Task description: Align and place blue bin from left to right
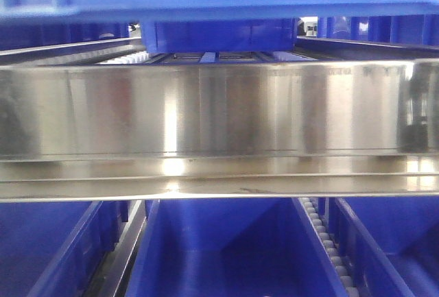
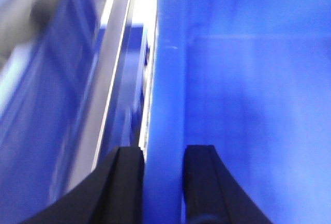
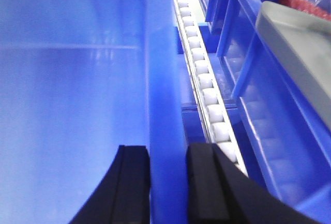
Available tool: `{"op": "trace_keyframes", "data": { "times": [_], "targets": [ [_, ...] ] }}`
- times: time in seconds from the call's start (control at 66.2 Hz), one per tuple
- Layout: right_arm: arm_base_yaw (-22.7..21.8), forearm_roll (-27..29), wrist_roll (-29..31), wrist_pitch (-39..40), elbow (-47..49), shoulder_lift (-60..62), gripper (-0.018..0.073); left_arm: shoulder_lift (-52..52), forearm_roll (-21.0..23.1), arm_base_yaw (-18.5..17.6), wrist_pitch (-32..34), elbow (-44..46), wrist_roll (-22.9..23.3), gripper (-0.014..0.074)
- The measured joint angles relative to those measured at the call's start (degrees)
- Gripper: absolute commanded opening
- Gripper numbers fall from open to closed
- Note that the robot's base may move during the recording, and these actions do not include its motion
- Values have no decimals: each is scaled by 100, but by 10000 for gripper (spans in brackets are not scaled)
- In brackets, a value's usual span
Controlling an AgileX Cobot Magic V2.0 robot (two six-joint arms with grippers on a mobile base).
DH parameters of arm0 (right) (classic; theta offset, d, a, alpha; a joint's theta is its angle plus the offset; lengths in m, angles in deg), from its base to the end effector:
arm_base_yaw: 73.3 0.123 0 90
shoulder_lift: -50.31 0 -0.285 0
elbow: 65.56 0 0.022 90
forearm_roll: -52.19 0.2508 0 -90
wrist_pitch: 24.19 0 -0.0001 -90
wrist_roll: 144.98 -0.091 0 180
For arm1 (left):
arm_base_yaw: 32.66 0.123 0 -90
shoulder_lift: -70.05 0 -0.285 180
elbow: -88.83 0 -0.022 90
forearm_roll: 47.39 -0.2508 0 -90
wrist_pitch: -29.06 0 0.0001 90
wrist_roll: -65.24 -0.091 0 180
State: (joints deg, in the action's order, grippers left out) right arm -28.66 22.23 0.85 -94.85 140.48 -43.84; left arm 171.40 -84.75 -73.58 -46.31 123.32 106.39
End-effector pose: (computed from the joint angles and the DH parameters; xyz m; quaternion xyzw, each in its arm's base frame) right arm 0.2441 0.1808 0.4633 -0.0768 0.9009 0.0162 0.4268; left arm 0.2818 -0.1736 0.4658 -0.0256 0.8963 0.0396 0.4410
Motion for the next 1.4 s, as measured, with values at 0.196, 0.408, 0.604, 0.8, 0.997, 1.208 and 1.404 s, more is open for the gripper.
{"op": "trace_keyframes", "data": {
  "times": [0.196,0.408,0.604,0.8,0.997,1.208,1.404],
  "targets": [
    [320,-72,-158,-83,-4,59,-70,-647,0,-79,0,-857,279,-111],
    [500,-133,-412,5,-277,243,-70,-918,0,-119,0,-1219,361,-111],
    [561,-145,-497,163,-755,536,-70,-927,-9,-141,13,-1272,371,-111],
    [704,-263,-659,186,-1168,764,-70,-927,-13,-141,154,-1272,360,-111],
    [749,-339,-758,272,-1256,799,-70,-927,-56,-141,162,-1272,350,-111],
    [749,-429,-814,413,-1256,799,-70,-940,-92,-141,162,-1272,350,-111],
    [749,-457,-895,512,-1256,799,-70,-951,-112,-141,152,-1272,350,-111]
  ]
}}
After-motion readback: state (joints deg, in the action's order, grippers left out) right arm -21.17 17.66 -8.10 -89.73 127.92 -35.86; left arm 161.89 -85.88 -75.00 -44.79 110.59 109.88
